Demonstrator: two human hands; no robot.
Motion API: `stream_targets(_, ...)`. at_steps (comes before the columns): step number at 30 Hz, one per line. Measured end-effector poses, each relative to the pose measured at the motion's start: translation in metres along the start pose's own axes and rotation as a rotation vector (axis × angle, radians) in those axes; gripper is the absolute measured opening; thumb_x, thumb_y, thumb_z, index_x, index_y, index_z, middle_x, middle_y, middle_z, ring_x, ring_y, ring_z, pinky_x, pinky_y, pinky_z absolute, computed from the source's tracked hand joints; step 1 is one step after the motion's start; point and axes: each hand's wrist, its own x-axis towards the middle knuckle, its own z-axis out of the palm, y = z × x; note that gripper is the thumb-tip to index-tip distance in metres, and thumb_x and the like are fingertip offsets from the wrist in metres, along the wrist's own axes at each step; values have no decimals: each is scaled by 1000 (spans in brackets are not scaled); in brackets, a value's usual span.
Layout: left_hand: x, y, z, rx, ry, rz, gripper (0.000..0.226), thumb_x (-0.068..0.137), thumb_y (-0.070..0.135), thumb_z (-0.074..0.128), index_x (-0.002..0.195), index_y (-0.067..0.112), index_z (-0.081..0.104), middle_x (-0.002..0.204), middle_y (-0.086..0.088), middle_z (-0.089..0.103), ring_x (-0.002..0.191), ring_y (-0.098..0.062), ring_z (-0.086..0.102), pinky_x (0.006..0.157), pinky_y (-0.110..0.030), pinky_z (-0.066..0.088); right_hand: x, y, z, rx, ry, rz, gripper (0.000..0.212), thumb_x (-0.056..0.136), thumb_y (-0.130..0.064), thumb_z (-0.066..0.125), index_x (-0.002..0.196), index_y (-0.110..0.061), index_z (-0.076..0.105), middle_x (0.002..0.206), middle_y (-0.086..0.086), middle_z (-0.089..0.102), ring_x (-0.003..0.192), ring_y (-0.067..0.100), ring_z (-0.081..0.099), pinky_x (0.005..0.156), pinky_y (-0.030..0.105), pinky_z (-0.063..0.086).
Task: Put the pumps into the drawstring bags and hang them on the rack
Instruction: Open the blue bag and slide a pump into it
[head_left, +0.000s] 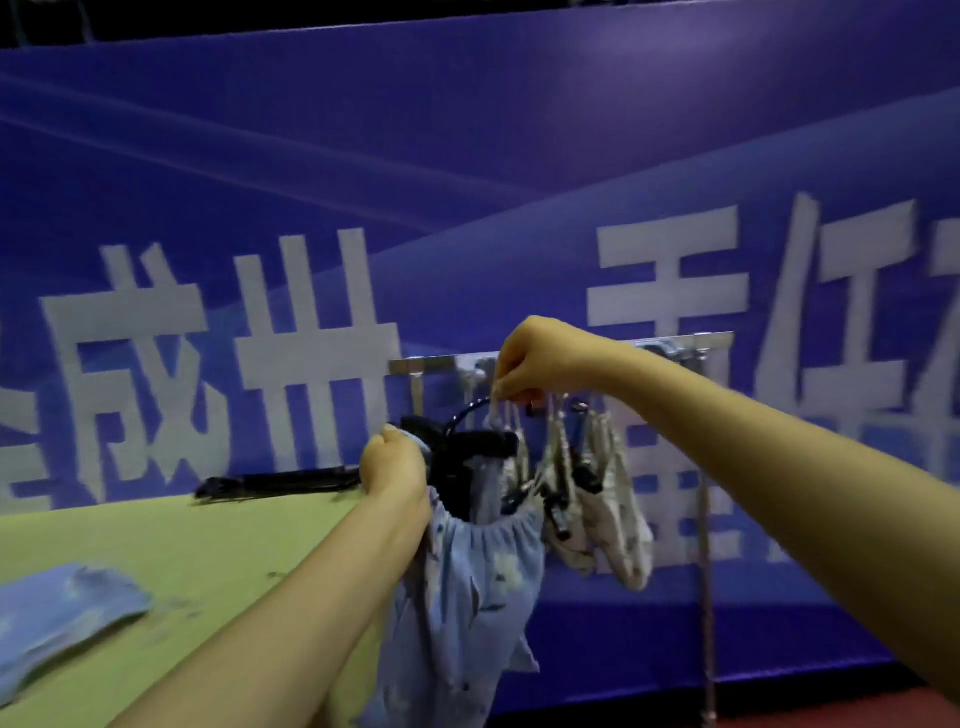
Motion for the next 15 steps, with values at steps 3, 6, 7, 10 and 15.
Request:
stream_targets(3, -16, -13, 49, 101, -154, 70, 57, 97, 39, 36, 109, -12, 59, 121, -38, 55, 108, -50, 56, 93, -52, 49, -1, 31, -9, 101, 21, 124, 17, 79, -14, 68, 85, 1, 73, 64, 8, 58, 52, 13, 45, 48, 20, 38)
stream_targets(6, -23, -23, 103, 176, -278, 135, 57, 94, 41, 47, 91, -14, 61, 112, -38, 59, 106, -48, 58, 92, -51, 46, -1, 69, -16, 150, 27, 223, 18, 79, -15, 69, 87, 0, 73, 65, 6, 57, 52, 11, 44, 46, 18, 38)
stream_targets(7, -26, -23, 107, 185, -294, 164, 56, 92, 42, 49, 84, -12, 60, 110, -37, 61, 104, -47, 59, 91, -50, 47, 0, 77, -13, 183, 29, 246, 18, 79, -16, 70, 85, 0, 72, 64, 6, 55, 53, 12, 44, 47, 20, 38)
stream_targets(10, -26, -26, 147, 294, -325, 203, 52, 93, 41, 47, 84, -6, 66, 108, -31, 64, 105, -39, 60, 84, -37, 44, 11, 115, -17, 269, 85, 319, 16, 79, -20, 70, 76, -4, 67, 61, 9, 46, 50, 14, 38, 47, 24, 35)
stream_targets(15, -12, -47, 202, 277, -315, 191, 50, 93, 45, 47, 60, 7, 50, 87, -23, 65, 90, -37, 61, 72, -38, 39, 43, 168, -13, 310, 105, 432, 12, 80, -19, 68, 77, -9, 62, 55, 3, 41, 46, 13, 34, 42, 22, 32)
